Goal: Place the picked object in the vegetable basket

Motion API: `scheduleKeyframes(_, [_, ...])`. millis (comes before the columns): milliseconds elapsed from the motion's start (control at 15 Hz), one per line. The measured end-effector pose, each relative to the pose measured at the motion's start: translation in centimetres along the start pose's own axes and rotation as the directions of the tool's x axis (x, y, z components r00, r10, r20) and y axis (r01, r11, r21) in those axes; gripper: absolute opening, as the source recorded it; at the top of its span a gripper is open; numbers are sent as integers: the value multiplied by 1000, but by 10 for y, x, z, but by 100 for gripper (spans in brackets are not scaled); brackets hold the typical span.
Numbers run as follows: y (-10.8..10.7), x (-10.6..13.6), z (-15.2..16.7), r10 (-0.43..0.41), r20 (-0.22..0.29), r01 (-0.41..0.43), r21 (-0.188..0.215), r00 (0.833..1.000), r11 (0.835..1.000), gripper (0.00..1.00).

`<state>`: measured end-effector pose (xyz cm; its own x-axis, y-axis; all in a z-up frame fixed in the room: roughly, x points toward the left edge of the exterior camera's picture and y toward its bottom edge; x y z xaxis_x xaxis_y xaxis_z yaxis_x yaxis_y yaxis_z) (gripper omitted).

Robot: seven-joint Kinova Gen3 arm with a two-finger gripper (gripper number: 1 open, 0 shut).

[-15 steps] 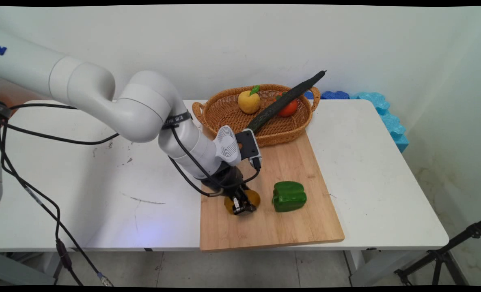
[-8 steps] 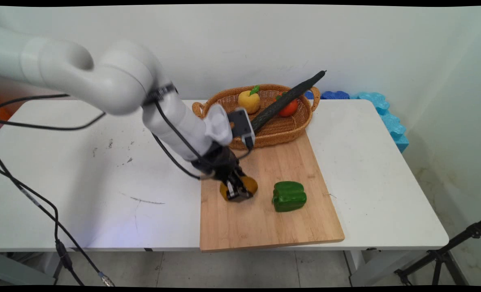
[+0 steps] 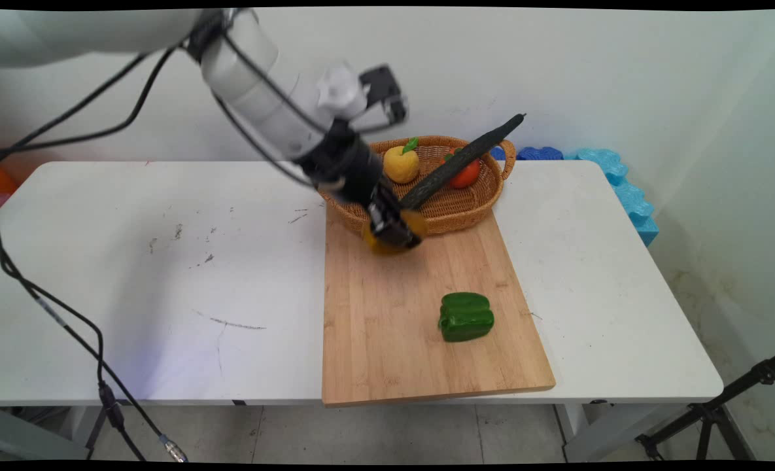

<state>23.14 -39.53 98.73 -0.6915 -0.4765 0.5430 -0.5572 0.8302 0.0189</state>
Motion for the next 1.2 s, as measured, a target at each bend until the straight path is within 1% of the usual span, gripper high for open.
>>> scheduleKeyframes(200, [-28,20,-9,-23,-23,23,26,999,999,0])
scheduleKeyframes(467, [-61,41,-5,-60,-43,62,58,997,996,0])
scheduleKeyframes(533, [-72,48,1,-76,-48,79,67,996,995,0])
scheduleKeyframes(667, [-85,57,11,-96,-52,100,77,994,992,0])
scheduleKeyframes(800, [-101,69,29,-122,-56,126,89,991,988,0])
scheduleKeyframes(1000, [-116,79,51,-149,-60,155,101,987,983,0])
scheduleKeyframes(1200, [-136,88,83,-182,-59,188,114,982,976,0])
